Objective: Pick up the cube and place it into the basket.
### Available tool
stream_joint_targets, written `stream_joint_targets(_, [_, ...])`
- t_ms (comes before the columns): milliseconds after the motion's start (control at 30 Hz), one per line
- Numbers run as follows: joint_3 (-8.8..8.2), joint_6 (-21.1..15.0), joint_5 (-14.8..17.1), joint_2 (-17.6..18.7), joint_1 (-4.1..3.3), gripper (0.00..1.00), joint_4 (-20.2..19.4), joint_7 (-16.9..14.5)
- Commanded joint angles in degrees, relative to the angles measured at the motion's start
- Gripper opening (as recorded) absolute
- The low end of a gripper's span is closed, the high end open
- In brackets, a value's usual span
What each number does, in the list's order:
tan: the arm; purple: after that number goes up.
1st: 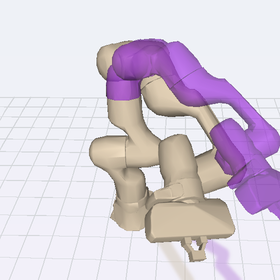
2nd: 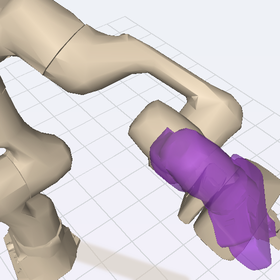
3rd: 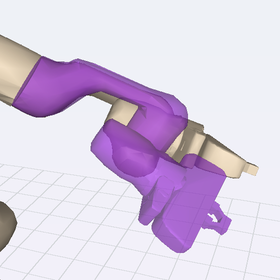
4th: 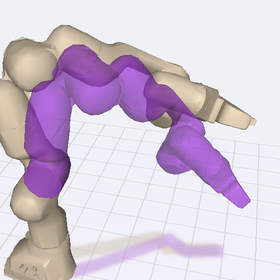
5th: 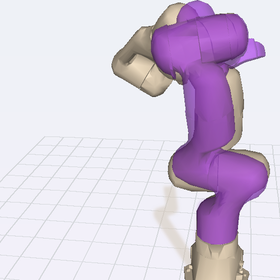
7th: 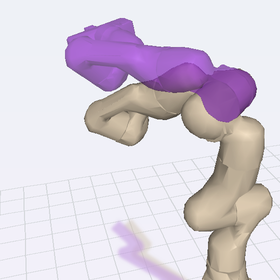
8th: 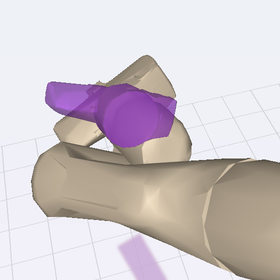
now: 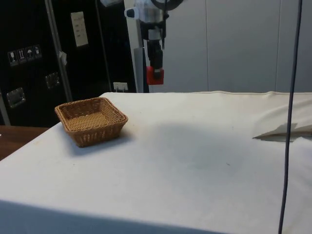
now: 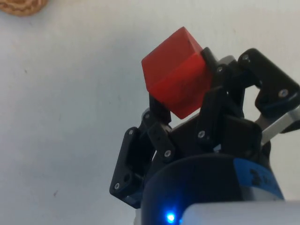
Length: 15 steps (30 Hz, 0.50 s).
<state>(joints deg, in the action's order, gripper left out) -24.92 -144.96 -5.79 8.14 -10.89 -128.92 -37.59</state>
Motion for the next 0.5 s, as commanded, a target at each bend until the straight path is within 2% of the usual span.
stream_joint_targets(0, [0.46,0.74,1.03,0.63,-0.06,0.03,1.15,-0.17])
stream_joint_targets(200, [1.43,1.55,2.69,2.58,0.00,0.03,4.18,-0.11])
stream_joint_targets(233, [1.15,1.09,2.06,2.29,0.00,0.03,3.72,0.06])
stream_joint_targets(467, [2.58,2.58,4.81,5.44,0.06,0.03,8.25,0.00])
